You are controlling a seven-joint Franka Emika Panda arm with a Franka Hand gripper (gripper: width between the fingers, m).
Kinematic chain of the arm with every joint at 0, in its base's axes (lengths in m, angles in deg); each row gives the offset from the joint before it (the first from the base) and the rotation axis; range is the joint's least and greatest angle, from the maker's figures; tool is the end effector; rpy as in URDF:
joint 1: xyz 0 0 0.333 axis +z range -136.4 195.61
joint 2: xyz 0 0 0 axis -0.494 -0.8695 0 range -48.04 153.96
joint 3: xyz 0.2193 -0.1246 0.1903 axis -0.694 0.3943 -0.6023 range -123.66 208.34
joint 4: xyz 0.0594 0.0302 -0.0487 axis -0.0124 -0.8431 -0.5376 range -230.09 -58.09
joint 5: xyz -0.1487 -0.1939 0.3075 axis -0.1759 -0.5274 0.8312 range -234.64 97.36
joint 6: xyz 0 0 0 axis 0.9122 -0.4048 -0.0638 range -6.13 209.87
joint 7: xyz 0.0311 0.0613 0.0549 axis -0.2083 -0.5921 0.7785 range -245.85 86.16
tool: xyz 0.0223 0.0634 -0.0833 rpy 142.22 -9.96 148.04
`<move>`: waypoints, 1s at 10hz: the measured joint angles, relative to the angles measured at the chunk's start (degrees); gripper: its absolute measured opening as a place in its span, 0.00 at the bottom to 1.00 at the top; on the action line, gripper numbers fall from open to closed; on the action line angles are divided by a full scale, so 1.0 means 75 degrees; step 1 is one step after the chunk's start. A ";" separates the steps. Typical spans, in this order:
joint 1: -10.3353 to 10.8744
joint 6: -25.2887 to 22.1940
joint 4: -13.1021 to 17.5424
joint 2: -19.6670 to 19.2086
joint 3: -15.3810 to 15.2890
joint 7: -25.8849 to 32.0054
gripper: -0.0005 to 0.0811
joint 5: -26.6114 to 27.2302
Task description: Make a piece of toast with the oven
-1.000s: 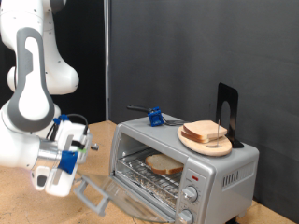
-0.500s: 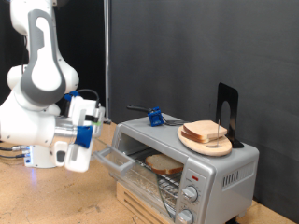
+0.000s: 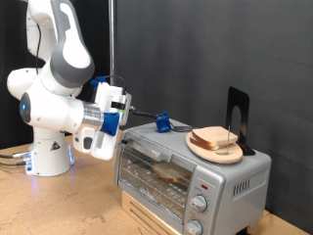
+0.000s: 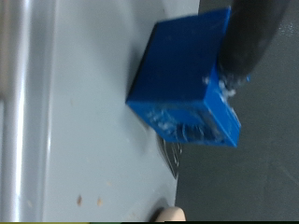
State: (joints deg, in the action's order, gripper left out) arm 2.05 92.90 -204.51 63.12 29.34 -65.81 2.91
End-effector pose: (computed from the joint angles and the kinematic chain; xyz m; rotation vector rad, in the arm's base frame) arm 0.3868 -0.0107 0.3132 -1.8085 0.7015 0.3697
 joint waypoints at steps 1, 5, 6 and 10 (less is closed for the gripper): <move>-0.0038 0.0059 -0.0164 0.0140 0.0029 -0.0114 1.00 -0.0027; -0.0630 0.0126 -0.0390 0.0285 0.0509 -0.0171 1.00 -0.0514; -0.0772 0.0112 -0.0392 0.0287 0.0617 -0.0172 1.00 -0.0641; -0.0969 -0.1438 -0.0287 0.0043 0.1089 0.0295 1.00 -0.0757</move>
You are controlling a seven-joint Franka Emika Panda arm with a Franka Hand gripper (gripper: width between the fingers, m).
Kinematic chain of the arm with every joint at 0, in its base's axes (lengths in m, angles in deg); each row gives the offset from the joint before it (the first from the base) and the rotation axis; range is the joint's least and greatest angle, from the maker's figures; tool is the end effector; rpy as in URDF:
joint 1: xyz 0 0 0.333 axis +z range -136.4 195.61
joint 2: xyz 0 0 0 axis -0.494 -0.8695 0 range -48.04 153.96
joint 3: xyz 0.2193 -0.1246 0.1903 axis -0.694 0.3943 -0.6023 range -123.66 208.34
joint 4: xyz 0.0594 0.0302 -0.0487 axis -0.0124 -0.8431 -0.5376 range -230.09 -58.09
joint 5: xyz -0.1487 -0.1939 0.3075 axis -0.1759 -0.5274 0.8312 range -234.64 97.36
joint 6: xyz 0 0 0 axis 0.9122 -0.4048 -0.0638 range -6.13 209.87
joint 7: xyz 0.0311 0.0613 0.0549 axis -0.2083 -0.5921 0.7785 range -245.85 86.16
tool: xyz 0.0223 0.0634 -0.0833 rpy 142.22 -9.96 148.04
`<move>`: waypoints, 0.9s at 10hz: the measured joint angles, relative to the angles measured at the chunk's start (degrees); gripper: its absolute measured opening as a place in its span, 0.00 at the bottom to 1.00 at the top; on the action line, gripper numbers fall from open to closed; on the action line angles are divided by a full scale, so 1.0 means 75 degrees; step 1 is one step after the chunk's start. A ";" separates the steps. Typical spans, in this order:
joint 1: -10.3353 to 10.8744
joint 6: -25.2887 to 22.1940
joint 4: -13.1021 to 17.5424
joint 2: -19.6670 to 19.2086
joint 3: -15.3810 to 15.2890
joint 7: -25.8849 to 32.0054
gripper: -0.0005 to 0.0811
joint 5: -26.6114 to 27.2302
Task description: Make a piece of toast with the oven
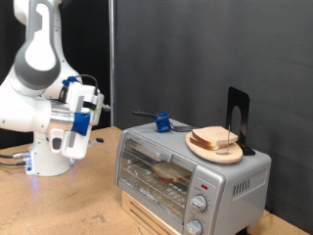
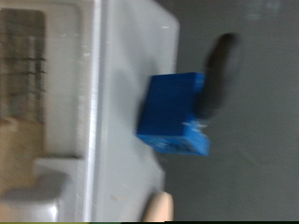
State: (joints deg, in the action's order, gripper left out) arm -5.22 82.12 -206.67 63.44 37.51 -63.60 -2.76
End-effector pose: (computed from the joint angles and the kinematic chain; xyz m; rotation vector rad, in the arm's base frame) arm 0.3445 -0.0827 0.3113 -1.6582 0.7385 0.3755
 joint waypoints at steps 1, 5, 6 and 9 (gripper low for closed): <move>-0.0133 -0.0114 0.0190 -0.0294 0.0191 0.0218 1.00 -0.0003; -0.0200 0.0829 0.1302 -0.1640 0.0223 0.0301 1.00 0.0500; -0.0188 0.1031 0.1484 -0.1885 0.0151 0.0260 1.00 0.0627; -0.0276 0.0189 0.1586 -0.2041 0.0237 0.0483 1.00 0.0285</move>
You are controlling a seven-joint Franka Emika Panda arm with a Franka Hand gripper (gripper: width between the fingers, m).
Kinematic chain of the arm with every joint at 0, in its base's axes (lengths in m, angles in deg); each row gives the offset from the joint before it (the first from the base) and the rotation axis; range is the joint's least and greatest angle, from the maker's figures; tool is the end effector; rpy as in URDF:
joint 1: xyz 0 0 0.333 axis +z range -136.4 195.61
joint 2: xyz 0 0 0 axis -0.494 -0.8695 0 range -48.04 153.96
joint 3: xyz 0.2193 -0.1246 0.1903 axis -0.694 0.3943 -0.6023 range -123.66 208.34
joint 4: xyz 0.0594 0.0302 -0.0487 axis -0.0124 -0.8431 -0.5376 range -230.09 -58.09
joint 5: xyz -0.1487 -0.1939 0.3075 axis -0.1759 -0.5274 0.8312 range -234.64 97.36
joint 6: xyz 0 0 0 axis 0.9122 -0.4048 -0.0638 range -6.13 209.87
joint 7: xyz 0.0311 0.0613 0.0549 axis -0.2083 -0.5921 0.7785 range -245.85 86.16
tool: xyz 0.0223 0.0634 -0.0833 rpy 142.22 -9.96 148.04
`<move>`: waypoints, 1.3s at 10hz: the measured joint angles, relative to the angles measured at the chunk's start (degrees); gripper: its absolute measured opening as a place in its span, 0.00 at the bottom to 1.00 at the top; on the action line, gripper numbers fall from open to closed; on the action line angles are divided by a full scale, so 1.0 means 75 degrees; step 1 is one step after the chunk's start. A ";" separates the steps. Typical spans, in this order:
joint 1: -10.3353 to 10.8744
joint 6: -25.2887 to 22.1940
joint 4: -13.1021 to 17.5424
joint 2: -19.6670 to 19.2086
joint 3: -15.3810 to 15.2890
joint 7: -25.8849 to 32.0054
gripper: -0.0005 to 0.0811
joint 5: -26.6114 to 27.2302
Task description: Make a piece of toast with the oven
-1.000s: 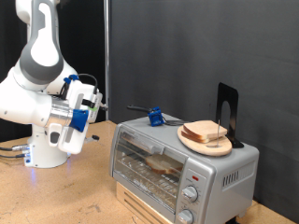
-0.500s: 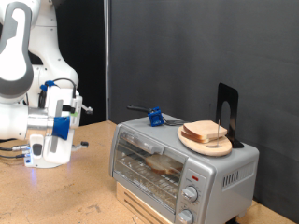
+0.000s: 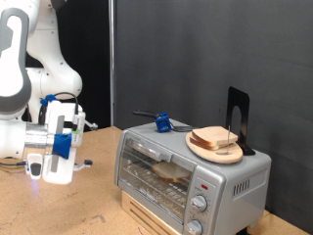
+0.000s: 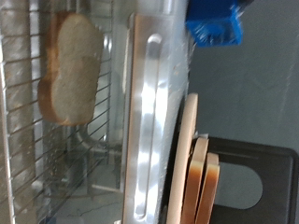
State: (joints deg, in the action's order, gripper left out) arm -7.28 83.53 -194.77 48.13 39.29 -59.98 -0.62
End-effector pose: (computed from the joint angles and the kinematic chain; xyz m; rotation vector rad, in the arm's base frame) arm 0.3961 -0.1436 0.2779 -1.5876 0.7816 0.2912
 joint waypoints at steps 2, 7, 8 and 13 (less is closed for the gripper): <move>0.0033 0.0279 0.0416 -0.0531 -0.0054 -0.0081 1.00 0.0011; 0.0392 0.0975 0.1891 -0.2026 -0.0577 -0.0480 1.00 0.0415; 0.0463 0.0975 0.2228 -0.2329 -0.0662 -0.0545 1.00 0.0414; 0.0576 0.0640 0.3067 -0.3132 -0.0763 -0.0859 1.00 0.0322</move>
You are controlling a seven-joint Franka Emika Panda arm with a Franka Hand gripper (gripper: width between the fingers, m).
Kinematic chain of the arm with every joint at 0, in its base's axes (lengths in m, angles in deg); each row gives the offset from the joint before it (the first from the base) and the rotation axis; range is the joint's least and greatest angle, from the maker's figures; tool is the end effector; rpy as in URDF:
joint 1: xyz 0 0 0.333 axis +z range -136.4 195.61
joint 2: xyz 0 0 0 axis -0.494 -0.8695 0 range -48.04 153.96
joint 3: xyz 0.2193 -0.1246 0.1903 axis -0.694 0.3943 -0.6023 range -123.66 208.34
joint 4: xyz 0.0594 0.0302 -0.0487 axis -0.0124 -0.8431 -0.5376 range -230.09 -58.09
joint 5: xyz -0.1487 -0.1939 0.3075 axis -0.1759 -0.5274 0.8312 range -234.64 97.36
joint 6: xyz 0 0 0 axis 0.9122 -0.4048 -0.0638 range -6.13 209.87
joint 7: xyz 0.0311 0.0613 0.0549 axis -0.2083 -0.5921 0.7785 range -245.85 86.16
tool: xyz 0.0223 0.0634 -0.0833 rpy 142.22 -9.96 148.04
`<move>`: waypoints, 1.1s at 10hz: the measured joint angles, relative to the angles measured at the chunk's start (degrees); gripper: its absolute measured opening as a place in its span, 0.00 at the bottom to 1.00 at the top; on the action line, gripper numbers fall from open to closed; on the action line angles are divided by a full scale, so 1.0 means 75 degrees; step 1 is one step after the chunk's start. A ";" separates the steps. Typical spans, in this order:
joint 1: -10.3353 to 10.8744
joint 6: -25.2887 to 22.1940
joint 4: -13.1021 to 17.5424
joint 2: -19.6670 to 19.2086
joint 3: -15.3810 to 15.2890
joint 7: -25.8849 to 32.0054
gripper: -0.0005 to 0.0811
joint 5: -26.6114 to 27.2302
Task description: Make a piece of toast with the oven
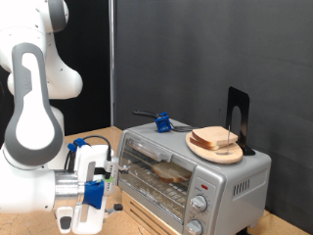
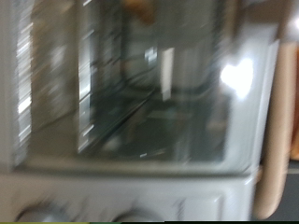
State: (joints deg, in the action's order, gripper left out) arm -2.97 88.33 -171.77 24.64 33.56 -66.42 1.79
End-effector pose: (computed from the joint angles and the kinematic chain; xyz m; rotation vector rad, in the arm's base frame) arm 0.5256 -0.1279 0.2123 -1.5737 0.7848 0.4062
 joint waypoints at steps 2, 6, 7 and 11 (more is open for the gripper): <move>-0.0071 -0.0357 0.0031 -0.0139 0.0001 -0.0098 1.00 0.0040; 0.0196 0.0206 0.0978 -0.1050 -0.0217 -0.0138 1.00 0.0376; 0.0306 0.0290 0.1318 -0.1306 -0.0300 -0.0140 1.00 0.0414; 0.0601 0.0543 0.2371 -0.2035 -0.0408 -0.0426 1.00 0.0435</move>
State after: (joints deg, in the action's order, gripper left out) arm 1.54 92.41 -153.99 9.38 30.50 -69.62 5.06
